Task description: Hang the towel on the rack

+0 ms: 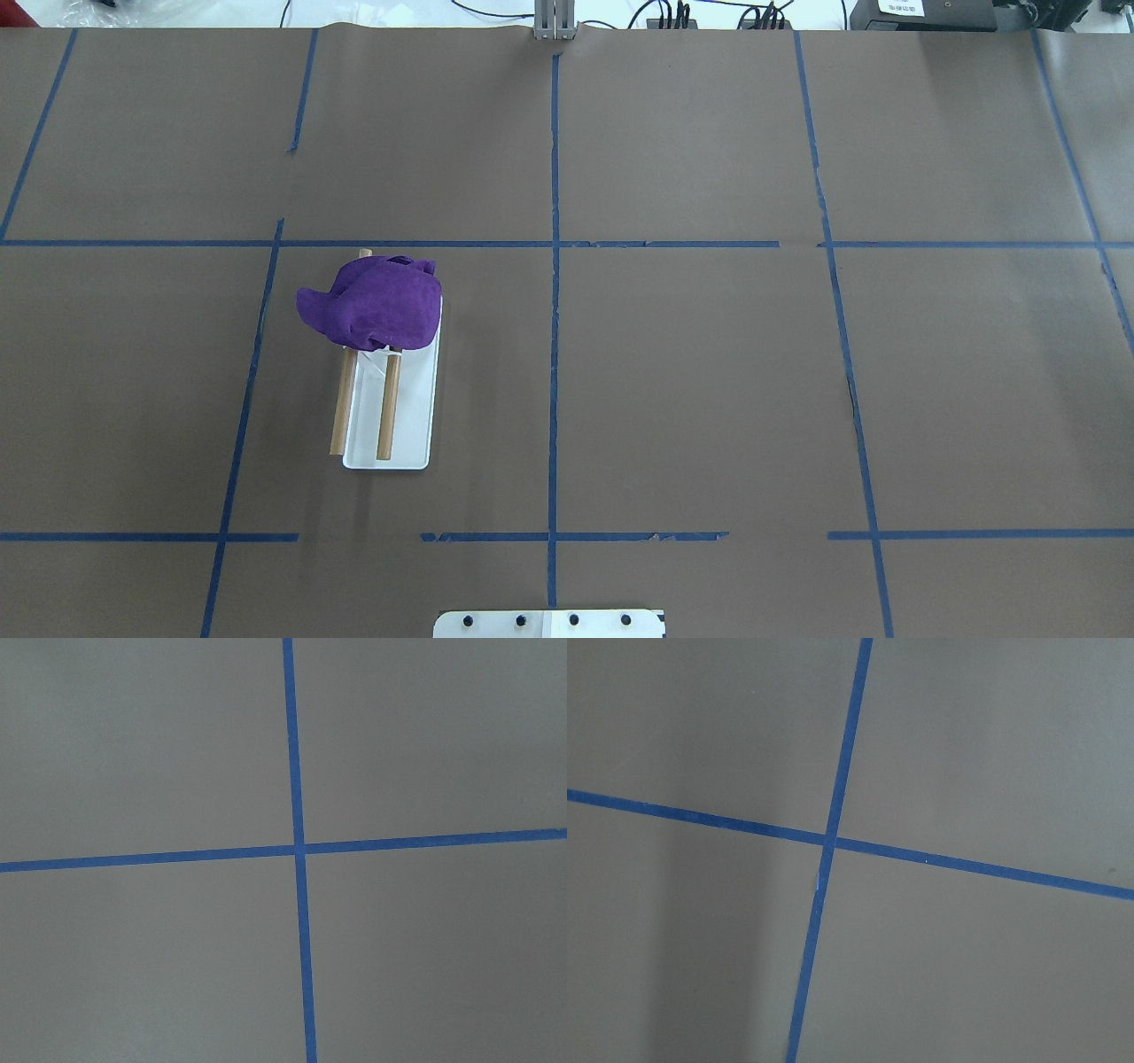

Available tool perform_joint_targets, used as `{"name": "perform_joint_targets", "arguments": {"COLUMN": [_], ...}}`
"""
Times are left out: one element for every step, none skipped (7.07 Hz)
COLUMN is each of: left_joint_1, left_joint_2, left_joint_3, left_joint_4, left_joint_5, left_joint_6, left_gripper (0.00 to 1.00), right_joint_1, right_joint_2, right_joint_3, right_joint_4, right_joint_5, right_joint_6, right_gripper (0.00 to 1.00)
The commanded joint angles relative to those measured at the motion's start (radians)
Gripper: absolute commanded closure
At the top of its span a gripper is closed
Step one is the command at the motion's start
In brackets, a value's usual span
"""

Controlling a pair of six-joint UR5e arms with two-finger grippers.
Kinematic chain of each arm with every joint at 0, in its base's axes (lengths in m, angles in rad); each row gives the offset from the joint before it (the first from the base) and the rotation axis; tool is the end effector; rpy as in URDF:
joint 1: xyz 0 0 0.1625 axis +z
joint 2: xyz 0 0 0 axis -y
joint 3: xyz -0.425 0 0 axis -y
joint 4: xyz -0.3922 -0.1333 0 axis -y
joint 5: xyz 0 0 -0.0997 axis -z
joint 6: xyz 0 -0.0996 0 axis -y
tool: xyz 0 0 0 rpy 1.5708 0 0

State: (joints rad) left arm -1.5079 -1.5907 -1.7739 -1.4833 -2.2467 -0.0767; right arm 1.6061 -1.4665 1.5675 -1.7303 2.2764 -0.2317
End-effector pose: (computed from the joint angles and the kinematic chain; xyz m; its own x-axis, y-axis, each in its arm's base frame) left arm -0.0394 -0.5037 0.5642 0.7758 0.0572 -0.6284 -0.0028 0.9962 0.0872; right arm 0.0874 -0.5268 0.6272 0.7472 -0.1661 0.6435 0.1401 0.9859 0.0918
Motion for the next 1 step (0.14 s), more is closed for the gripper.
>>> {"name": "perform_joint_targets", "arguments": {"left_joint_1": [0.002], "left_joint_2": [-0.002], "left_joint_3": [0.007], "left_joint_4": [0.000], "left_joint_5": [-0.001], "left_joint_6": [0.000], "left_gripper": [0.00], "right_joint_1": [0.000], "right_joint_2": [0.000], "right_joint_3": [-0.001], "right_joint_4": [0.000], "right_joint_5": [0.000], "right_joint_6": [0.000], "right_gripper": [0.00]}}
